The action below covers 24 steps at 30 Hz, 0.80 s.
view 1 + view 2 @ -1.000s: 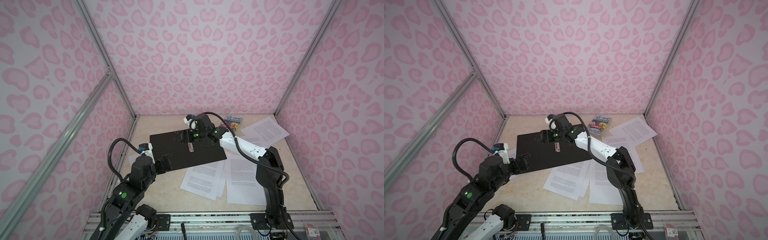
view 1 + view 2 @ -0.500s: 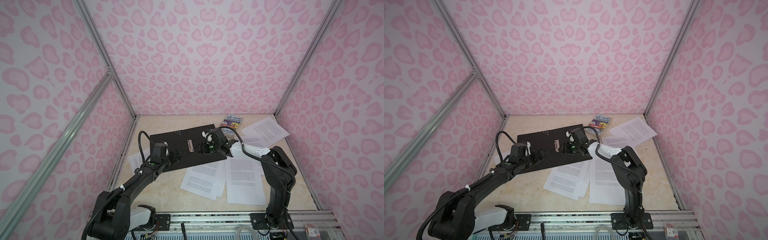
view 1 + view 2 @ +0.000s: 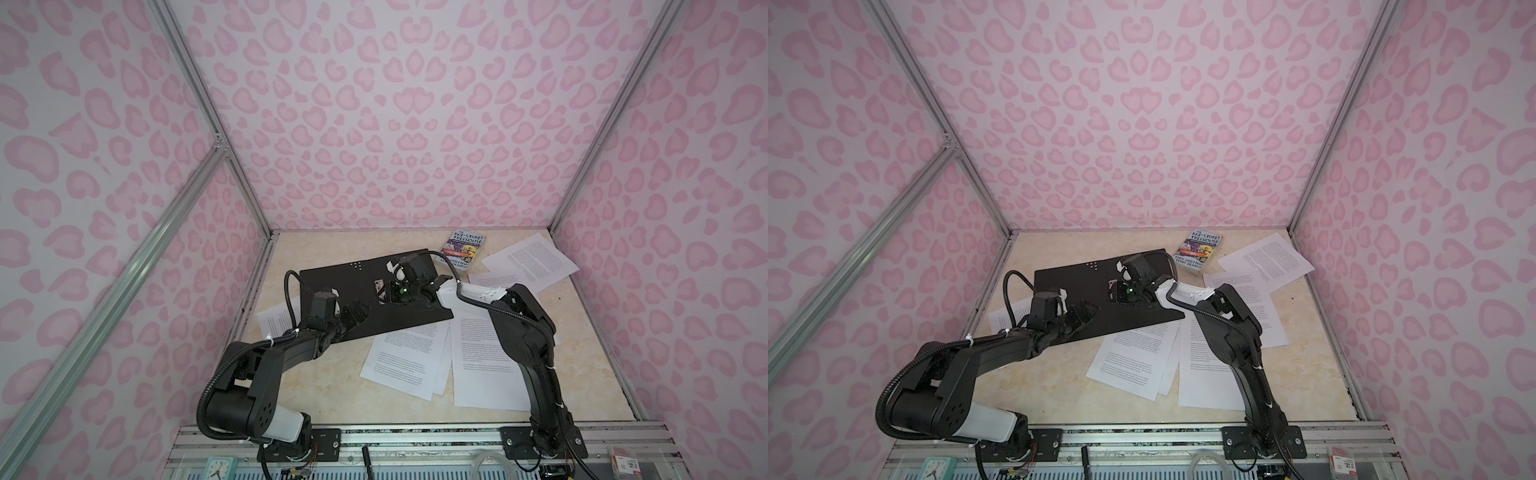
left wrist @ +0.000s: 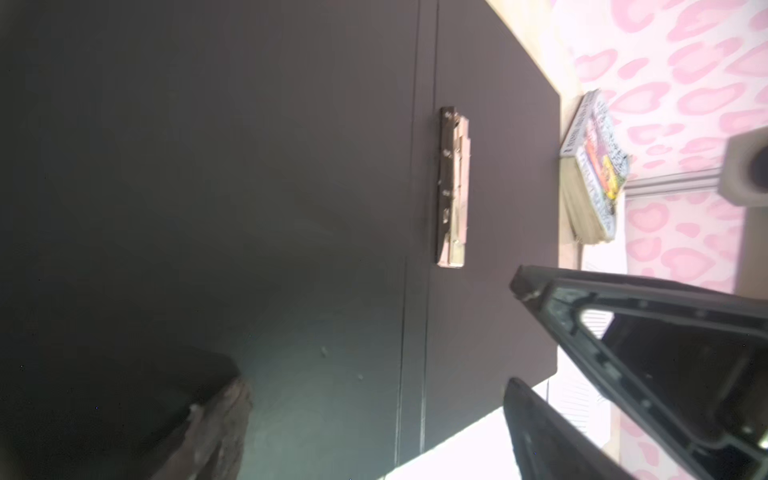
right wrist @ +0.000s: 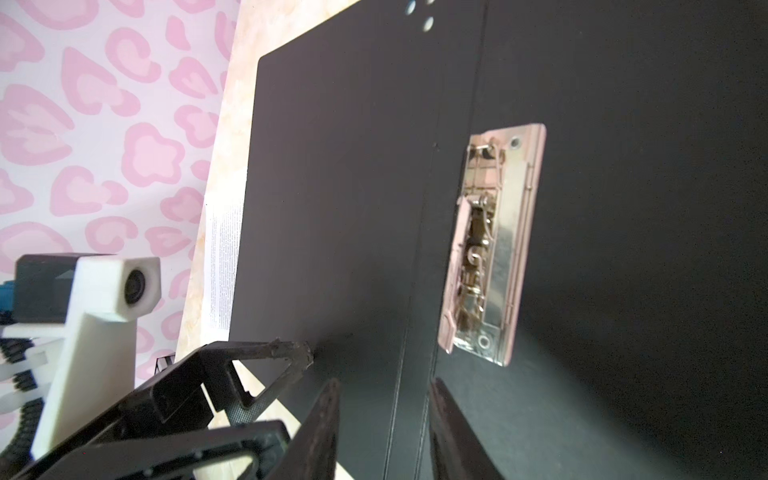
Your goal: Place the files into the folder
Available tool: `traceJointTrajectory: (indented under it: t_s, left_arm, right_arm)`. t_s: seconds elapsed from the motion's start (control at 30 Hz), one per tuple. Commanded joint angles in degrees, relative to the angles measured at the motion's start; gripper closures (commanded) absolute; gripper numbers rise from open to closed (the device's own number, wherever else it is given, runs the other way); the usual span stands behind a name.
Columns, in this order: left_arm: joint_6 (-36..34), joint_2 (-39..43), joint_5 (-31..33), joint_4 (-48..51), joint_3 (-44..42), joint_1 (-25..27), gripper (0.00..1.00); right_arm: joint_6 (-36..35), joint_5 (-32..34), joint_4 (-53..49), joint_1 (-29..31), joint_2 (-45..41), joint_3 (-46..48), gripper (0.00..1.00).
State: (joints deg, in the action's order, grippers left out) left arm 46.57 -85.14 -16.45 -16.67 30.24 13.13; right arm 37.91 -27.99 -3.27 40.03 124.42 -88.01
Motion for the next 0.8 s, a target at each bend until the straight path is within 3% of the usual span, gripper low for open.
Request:
traceJointTrajectory:
  t_s: [0.0, 0.2, 0.4, 0.63, 0.77]
  left_arm:
    - [2.68, -0.67, 2.59, 2.54, 0.02, -0.29, 0.04]
    - [2.94, 0.47, 6.79, 8.95, 0.69, -0.69, 0.04]
    - [2.90, 1.25, 6.44, 9.70, 0.64, -0.86, 0.04]
    - [3.25, 0.25, 6.15, 9.99, 1.04, -0.82, 0.03]
    - [3.09, 0.23, 6.25, 10.20, 1.10, -0.87, 0.03]
  right_arm:
    - [-0.74, 1.04, -2.60, 0.23, 1.67, -1.33, 0.66]
    - [-0.67, 2.38, -4.56, 0.53, 4.21, -2.96, 0.71]
    - [1.66, 3.20, -0.65, 1.01, 5.20, -1.56, 0.71]
    - [3.82, 3.35, 1.06, 0.99, 6.54, -2.52, 0.82]
    - [3.84, 3.43, 0.83, 0.68, 6.54, -2.70, 0.83]
